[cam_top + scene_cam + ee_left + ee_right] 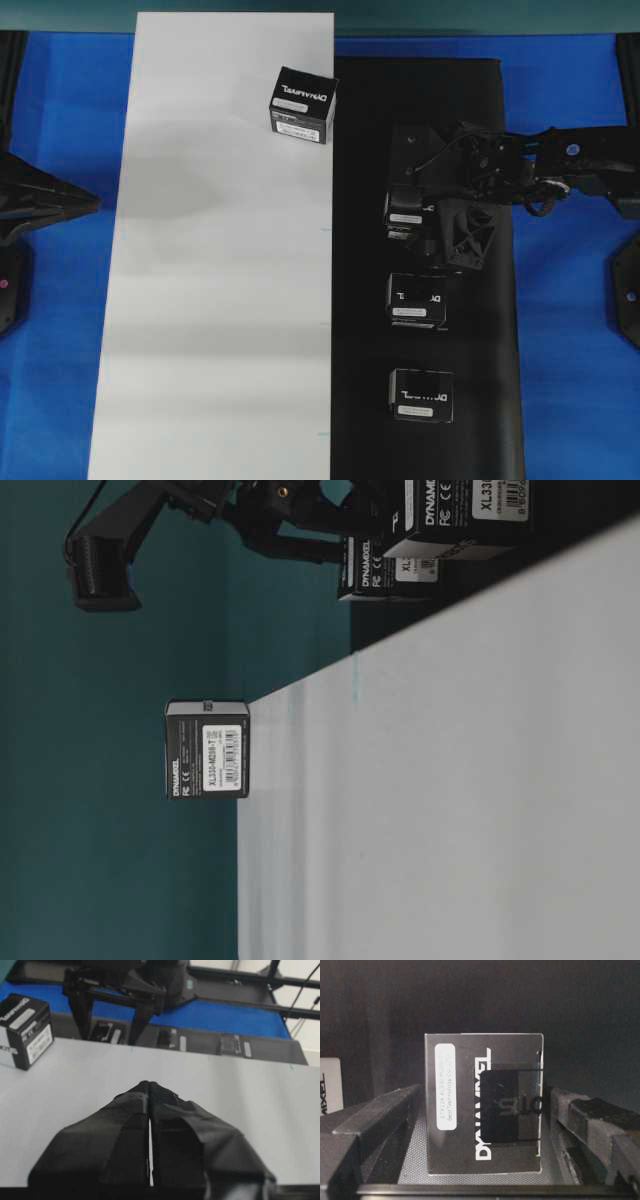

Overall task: Place the box from the black base onto the white base.
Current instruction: 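Lower and close the right gripper on the top servo box, then lift the box and carry it left onto the white base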

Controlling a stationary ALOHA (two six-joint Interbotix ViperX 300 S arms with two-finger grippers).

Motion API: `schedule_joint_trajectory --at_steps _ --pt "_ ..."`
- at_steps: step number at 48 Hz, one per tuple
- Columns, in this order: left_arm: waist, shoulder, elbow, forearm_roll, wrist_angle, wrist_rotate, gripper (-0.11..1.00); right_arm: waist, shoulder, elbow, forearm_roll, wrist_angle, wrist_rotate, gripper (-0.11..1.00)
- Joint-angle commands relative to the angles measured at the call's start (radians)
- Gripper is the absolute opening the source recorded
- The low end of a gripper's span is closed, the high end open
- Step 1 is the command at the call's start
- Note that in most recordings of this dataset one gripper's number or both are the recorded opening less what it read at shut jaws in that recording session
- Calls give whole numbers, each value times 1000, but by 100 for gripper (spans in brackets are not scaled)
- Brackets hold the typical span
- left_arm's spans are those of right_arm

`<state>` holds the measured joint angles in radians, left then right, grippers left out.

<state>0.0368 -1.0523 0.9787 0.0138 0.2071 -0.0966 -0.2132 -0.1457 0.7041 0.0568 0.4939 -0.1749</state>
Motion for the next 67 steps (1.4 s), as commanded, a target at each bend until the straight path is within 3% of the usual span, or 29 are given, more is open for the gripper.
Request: schedule_joint_trajectory --at_steps 1,12,26,39,53,67 --pt "2 8 -20 3 -9 -2 -3 5 5 -2 5 -8 3 100" --pt "3 9 -20 3 -9 -2 -3 5 -12 20 32 -40 5 96" --pt "3 9 -20 3 -8 -2 -3 6 -55 49 35 -64 9 65" --pt "2 8 -20 3 -5 -2 -3 6 -127 40 35 -35 14 59" --pt "2 8 -20 3 -5 -2 -3 9 -202 -120 37 227 14 59" --pt "3 8 -18 2 -6 -2 -3 63 -172 -295 35 314 14 59"
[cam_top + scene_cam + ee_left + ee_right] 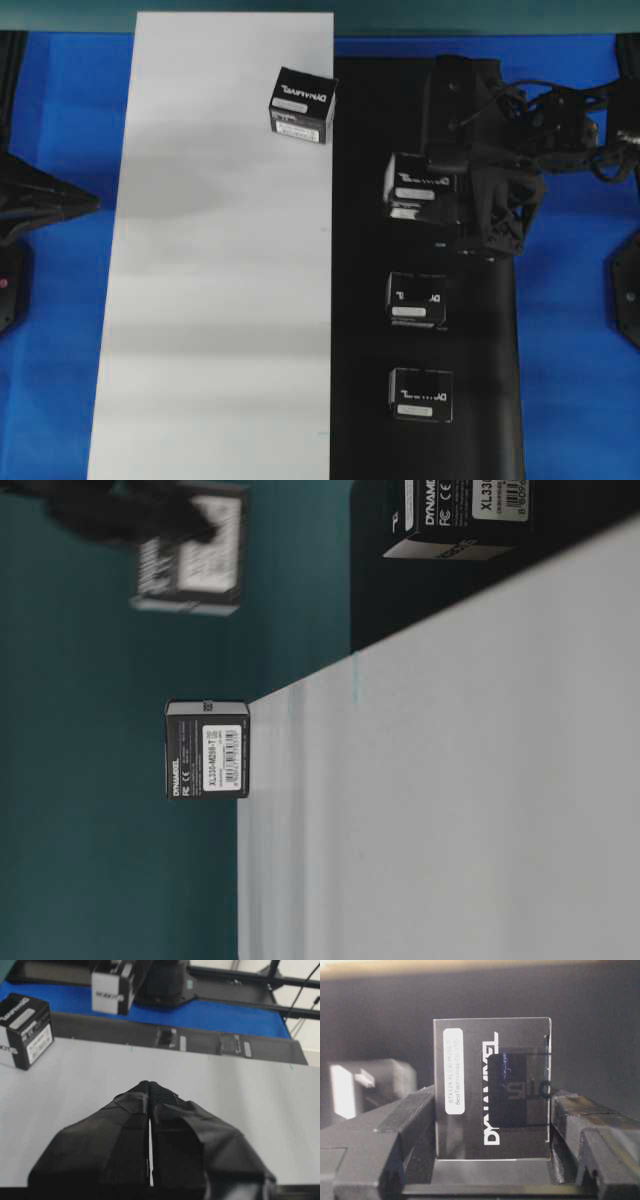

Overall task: Place the box from the black base onto the white base.
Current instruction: 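Lift the box and carry it left onto the white base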

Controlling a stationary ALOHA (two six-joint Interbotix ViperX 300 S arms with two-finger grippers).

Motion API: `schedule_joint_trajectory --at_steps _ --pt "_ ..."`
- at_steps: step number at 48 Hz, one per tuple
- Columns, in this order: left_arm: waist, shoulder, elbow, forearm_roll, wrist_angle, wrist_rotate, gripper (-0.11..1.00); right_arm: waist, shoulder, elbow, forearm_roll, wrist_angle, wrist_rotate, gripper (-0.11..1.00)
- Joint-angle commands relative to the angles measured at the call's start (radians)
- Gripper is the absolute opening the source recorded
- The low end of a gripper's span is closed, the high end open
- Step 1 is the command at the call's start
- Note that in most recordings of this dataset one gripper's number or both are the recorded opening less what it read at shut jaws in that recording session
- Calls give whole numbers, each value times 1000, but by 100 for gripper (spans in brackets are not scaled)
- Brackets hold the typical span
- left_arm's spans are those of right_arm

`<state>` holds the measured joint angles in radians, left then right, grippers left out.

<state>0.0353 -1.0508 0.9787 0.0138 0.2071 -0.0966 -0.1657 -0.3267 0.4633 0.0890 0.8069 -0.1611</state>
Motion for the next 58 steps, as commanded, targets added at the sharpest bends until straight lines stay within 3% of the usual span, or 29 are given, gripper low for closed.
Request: schedule_joint_trajectory --at_steps 1,25,58 --pt "5 8 -20 3 -5 -2 -3 18 17 -64 5 5 0 59" --pt "3 8 -18 2 -5 -28 -3 48 206 -314 3 67 0 59" --pt "0 8 -20 3 -5 -28 -3 58 371 -477 3 132 0 59"
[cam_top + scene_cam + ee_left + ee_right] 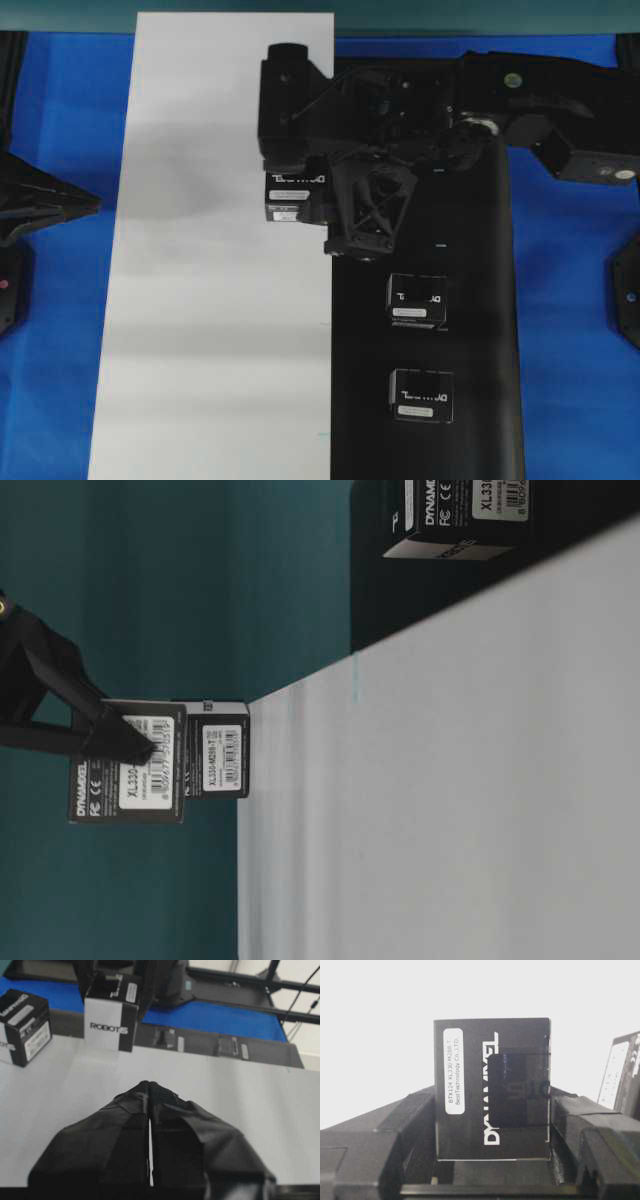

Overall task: Place the box from the black base onto the white base.
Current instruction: 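Lift the box and carry it left onto the white base, then lower the box onto the white base below the other box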

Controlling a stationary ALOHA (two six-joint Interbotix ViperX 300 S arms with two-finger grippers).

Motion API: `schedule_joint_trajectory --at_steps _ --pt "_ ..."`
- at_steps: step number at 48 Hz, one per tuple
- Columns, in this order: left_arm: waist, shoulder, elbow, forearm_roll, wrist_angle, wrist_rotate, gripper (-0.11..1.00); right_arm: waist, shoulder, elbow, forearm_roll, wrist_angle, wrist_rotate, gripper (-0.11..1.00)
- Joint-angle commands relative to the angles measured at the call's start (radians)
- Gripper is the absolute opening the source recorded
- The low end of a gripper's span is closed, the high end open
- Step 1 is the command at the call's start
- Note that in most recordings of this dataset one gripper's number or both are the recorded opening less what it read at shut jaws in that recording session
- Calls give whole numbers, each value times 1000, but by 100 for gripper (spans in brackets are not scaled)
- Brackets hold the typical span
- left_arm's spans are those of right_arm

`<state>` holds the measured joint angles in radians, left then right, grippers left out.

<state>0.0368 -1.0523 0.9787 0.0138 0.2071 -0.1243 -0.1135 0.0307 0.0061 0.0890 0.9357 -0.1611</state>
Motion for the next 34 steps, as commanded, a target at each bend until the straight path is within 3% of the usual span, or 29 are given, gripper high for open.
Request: schedule_joint_trajectory --at_steps 1,34 --pt "-2 8 -20 3 -5 0 -3 6 17 -20 3 2 2 59" --pt "-5 9 -20 3 -5 0 -3 -6 54 29 2 -6 8 59"
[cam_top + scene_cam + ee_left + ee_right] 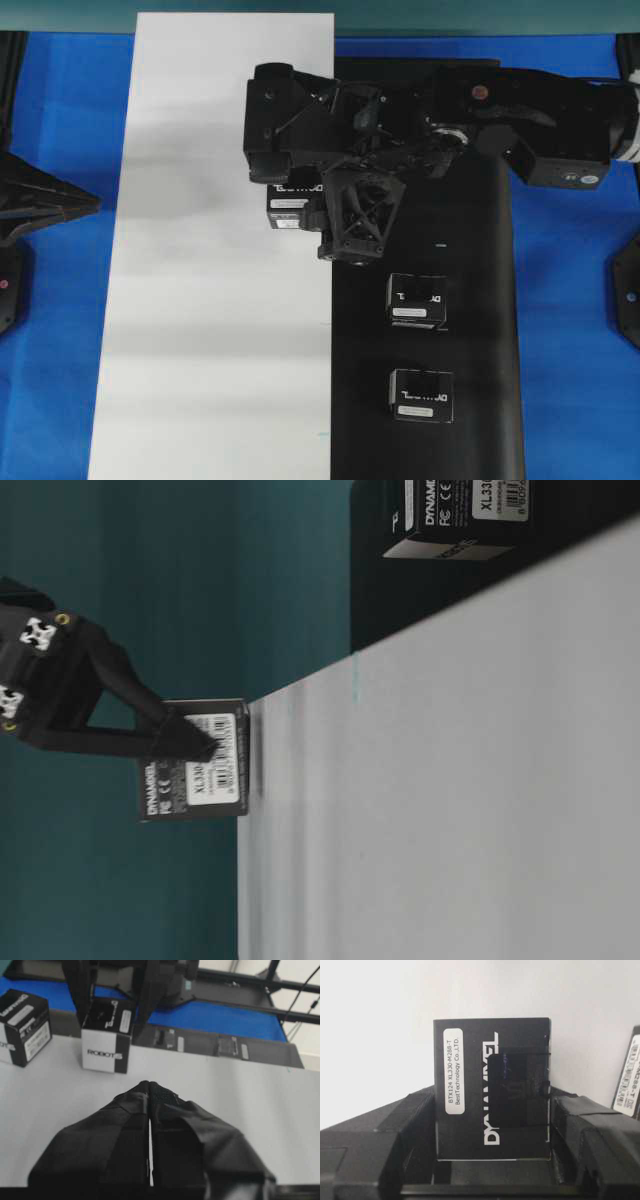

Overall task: Place the box from the black base onto the white base.
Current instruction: 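Lower the box onto the white base below the other box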

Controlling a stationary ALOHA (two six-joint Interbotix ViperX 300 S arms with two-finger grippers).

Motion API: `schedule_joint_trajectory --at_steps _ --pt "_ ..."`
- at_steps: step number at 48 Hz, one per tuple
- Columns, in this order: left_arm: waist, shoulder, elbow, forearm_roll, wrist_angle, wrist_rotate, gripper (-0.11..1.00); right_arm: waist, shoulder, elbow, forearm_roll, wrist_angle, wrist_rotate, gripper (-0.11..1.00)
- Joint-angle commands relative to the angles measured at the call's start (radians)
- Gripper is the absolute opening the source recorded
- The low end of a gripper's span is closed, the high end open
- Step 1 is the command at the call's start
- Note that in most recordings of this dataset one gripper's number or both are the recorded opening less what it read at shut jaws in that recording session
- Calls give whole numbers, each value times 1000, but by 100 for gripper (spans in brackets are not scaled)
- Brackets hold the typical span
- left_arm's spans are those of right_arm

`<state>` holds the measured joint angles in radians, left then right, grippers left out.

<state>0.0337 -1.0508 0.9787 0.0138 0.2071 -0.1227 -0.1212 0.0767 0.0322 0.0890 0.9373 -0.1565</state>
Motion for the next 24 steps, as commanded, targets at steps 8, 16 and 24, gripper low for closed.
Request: schedule_joint_trajectory --at_steps 8,16,24 --pt "-2 8 -20 2 -5 -2 -3 2 8 23 0 -40 3 59" --pt "-2 8 -18 2 -5 -2 -3 -3 8 34 -2 -52 2 59" --pt "-2 8 -18 2 -6 -2 -3 -9 9 44 -3 -52 2 59"
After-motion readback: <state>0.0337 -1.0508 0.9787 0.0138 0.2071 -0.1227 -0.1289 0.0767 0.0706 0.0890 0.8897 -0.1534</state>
